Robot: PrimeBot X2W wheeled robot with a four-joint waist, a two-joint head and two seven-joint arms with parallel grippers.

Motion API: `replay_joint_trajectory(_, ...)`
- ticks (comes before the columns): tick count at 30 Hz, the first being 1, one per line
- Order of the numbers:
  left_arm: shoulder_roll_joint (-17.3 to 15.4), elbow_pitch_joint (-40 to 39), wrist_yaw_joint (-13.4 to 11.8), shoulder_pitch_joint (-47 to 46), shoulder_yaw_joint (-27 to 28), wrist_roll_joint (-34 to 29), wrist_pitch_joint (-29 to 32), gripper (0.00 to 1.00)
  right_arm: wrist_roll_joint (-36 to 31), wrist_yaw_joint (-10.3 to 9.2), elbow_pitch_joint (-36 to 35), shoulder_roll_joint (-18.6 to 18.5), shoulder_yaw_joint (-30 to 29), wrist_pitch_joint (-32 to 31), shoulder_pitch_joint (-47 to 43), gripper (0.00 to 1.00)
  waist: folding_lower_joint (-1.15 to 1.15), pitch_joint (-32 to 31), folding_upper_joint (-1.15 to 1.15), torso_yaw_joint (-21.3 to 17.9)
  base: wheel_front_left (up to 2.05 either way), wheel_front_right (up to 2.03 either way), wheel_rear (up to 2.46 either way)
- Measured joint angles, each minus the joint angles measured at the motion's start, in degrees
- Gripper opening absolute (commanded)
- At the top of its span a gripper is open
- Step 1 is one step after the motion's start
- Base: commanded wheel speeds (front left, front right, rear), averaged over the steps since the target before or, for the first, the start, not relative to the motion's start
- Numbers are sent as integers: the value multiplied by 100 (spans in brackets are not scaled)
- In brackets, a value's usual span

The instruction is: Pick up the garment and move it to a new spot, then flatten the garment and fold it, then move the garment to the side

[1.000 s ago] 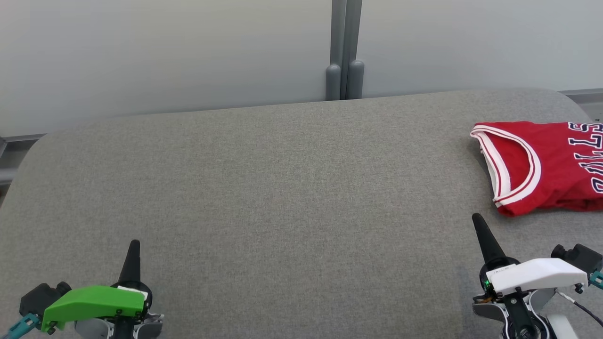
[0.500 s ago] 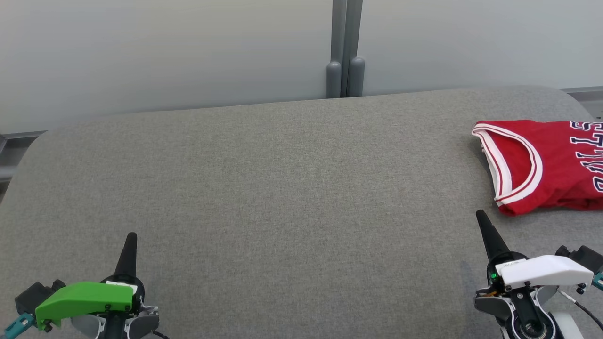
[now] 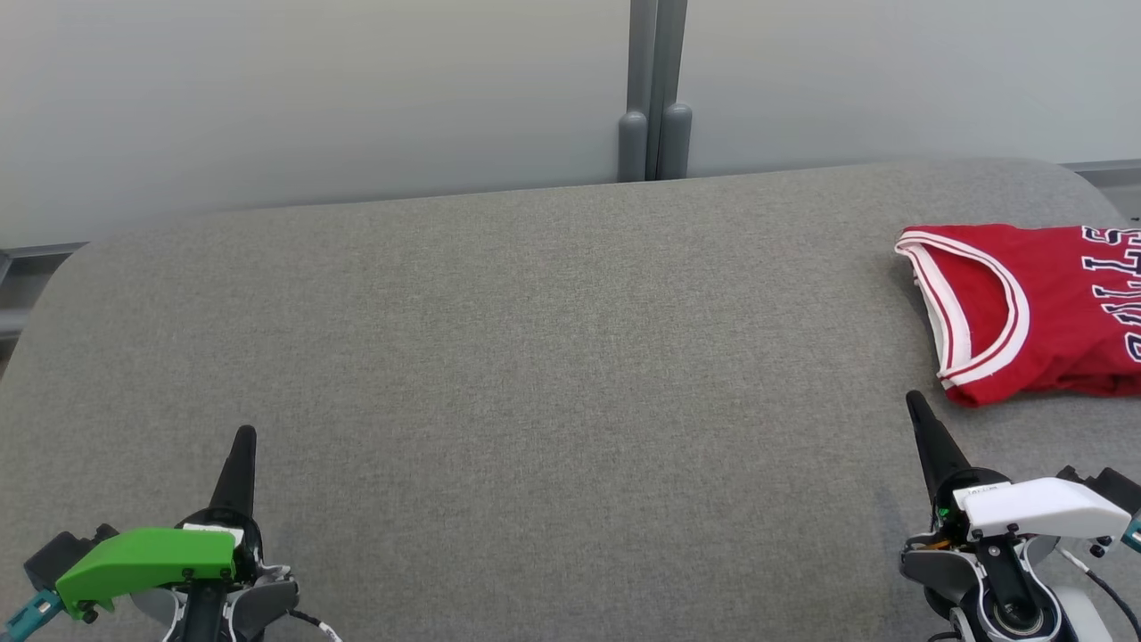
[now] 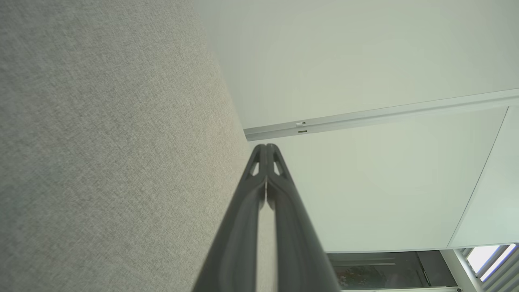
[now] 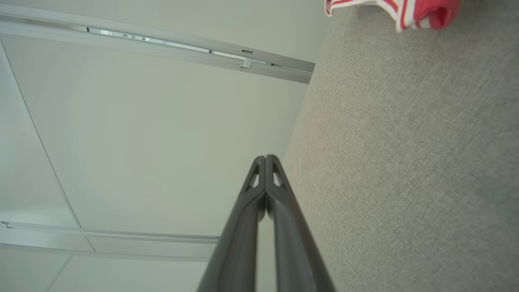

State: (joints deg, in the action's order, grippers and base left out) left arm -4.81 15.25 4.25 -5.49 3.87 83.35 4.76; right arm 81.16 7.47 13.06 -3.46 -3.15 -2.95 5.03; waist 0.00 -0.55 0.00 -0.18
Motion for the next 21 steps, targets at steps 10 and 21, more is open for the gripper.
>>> replay_joint_trajectory(10,57,29,125,-94,149,309,122,0,421,0,63,7,-53,-36,58,0,0,28,0,6,0,0,0)
replay_joint_trajectory(21,138,62,238,-176,298,642,247,0,867,0,130,10,-112,-93,118,0,0,60,0,13,0,0,0)
